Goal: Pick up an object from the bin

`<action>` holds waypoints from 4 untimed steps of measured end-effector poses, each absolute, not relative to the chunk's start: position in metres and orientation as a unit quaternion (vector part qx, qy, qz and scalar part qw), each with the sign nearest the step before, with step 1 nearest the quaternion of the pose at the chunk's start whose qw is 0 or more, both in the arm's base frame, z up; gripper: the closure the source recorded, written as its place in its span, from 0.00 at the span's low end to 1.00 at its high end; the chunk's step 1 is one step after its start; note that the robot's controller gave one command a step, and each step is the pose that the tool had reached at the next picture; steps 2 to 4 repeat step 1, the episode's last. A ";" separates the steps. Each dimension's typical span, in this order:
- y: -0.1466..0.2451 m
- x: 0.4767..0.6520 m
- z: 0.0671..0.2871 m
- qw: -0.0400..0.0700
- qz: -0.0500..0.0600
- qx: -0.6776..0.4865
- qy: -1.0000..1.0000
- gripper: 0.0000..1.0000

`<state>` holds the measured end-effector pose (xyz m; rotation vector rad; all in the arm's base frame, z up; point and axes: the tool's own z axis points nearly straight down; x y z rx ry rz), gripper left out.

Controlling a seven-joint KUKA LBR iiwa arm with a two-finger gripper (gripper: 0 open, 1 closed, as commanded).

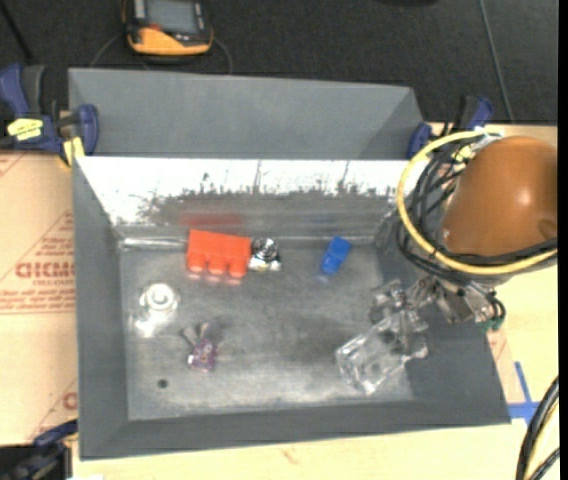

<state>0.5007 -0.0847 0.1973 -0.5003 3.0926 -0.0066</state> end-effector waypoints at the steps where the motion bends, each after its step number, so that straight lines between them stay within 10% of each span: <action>1: -0.088 0.513 0.292 0.006 -0.002 -0.154 0.988 1.00; 4: -0.088 0.513 0.292 0.006 -0.002 -0.154 0.988 1.00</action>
Offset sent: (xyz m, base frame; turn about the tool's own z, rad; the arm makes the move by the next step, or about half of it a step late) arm 0.0097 -0.0016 0.0904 0.0072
